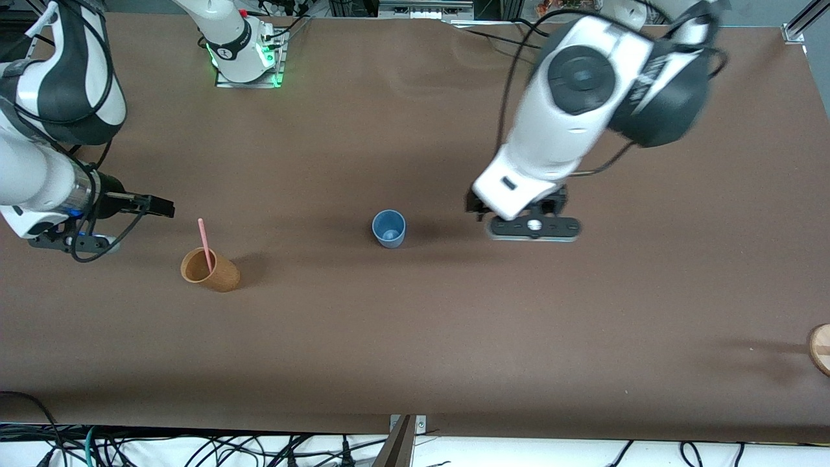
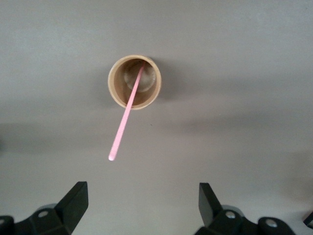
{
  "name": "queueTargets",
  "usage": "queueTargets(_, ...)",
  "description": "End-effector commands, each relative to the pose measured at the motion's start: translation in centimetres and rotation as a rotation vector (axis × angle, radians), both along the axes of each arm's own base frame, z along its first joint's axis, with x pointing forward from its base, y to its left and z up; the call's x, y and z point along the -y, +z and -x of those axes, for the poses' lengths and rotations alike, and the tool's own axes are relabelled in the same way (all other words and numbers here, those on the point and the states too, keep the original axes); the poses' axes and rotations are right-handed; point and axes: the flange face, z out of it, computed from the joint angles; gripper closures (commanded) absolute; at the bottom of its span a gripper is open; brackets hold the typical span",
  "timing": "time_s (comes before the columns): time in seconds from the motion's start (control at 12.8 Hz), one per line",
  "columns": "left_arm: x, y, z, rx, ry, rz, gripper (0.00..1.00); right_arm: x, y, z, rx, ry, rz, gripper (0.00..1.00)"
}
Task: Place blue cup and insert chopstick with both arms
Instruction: 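Set the blue cup down while the right gripper reaches the chopstick, then withdraw the left gripper while the right gripper lowers over the chopstick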
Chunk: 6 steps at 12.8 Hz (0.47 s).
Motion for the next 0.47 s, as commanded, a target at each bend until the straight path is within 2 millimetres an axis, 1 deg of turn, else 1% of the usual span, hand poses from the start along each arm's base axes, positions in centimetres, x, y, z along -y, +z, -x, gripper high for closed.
queueTargets(0.0,-7.8,4.0,0.8,0.005,-0.089,0.013,0.00,-1.0,-1.3,-1.5,-0.004,-0.099,-0.025,0.00)
queueTargets(0.08,-10.1,5.7,0.9,0.027,-0.087,0.016,0.00,-1.2,-2.2,-1.8,-0.013,-0.140,-0.044,0.00)
queueTargets(0.16,-12.4,5.6,0.9,0.014,-0.095,0.012,0.00,-1.3,-2.7,-2.1,-0.011,-0.168,-0.062,0.00)
queueTargets(0.24,-13.9,6.4,1.8,0.019,-0.142,0.006,0.00,-1.4,-3.6,-2.4,-0.017,-0.186,-0.065,0.00)
queueTargets(0.31,-15.0,6.7,2.7,0.017,-0.209,-0.008,0.00,-1.4,-4.5,-2.5,-0.029,-0.191,-0.065,0.00)
queueTargets(0.39,-16.5,6.6,2.9,0.009,-0.247,-0.011,0.00,-0.8,-6.5,-2.9,-0.044,-0.205,-0.067,0.00)
